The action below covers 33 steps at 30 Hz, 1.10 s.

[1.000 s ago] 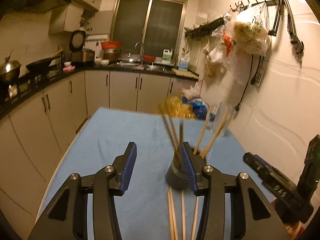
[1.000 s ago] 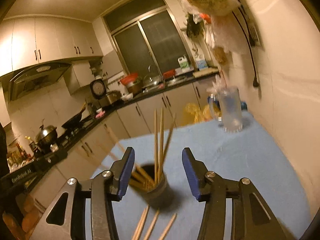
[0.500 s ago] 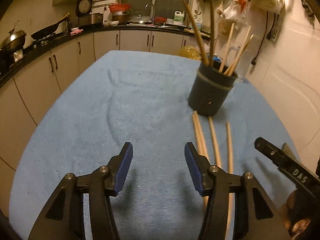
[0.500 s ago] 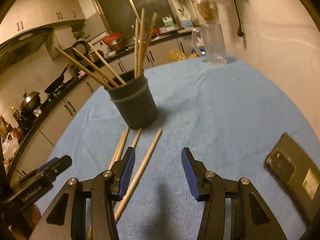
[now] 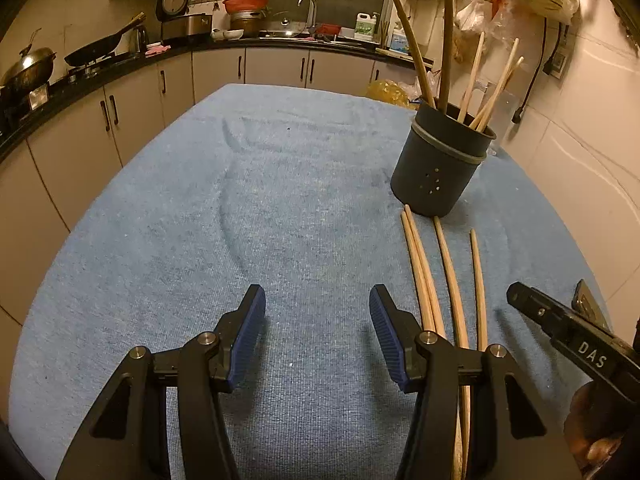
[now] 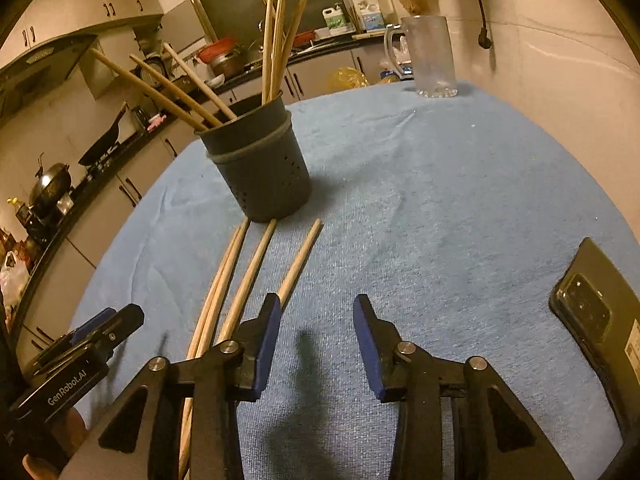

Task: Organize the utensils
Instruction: 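Move both open tools back down to the loose chopsticks, then grasp a chopstick with the left tool while the right tool grasps another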

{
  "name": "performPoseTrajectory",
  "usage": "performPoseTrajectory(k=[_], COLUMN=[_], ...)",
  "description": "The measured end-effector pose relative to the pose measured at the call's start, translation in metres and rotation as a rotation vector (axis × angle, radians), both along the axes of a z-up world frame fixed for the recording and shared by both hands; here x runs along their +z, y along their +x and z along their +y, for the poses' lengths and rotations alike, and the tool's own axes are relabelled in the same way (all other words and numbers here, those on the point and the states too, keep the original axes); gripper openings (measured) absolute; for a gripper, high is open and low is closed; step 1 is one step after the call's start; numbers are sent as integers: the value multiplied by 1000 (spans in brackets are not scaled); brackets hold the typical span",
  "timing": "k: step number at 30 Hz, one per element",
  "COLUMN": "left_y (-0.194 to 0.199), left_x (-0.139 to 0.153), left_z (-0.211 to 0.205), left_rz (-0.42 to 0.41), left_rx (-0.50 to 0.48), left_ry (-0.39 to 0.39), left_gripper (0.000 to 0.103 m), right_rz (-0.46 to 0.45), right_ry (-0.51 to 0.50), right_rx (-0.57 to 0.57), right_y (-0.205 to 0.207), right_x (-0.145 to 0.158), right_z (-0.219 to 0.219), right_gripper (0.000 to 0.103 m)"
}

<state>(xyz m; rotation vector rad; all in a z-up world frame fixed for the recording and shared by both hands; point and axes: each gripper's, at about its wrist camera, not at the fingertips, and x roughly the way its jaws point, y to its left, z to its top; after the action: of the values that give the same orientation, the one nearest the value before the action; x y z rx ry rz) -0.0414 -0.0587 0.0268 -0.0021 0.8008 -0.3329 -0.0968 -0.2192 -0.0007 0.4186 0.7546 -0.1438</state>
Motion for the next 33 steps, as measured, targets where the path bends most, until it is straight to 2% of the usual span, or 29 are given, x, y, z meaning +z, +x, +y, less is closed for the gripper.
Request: performPoseTrajectory(k=[3,8,12,18,21,25,29,32,33], left_y=[0,1,1,0,-1,-3,5,12,14], left_x=[0,-1,-1,-1,-1,3,3,2,2], left_z=[1,2,3,2,-1,-9,-20,-31,-35], left_rz=[3,7,8,8,5,19,123,163,172], left_rx=[-3,-4,-6,-5,-9,-70,-166,-194,-202], left_ry=[-6,-24,-29,-27,-9,9,-54,-44,-39], left_gripper=[53,53,53,53,53,53,52,37,35], right_rz=[14,25,96,143,168,179,164,151,148], right_ry=[17,40,25,-77,-98,-118,-106,-101,-98], right_rx=[7,24,30,49,54,25,12,16,19], right_y=[4,17,34,42,42,30,17,12,11], right_x=[-2,0,-7,-5,-4,-4,-7,-7,-7], right_z=[2,10,20,27,21,0,-13,-14,-15], right_gripper=[30,27,26,11,9,7,7,7,7])
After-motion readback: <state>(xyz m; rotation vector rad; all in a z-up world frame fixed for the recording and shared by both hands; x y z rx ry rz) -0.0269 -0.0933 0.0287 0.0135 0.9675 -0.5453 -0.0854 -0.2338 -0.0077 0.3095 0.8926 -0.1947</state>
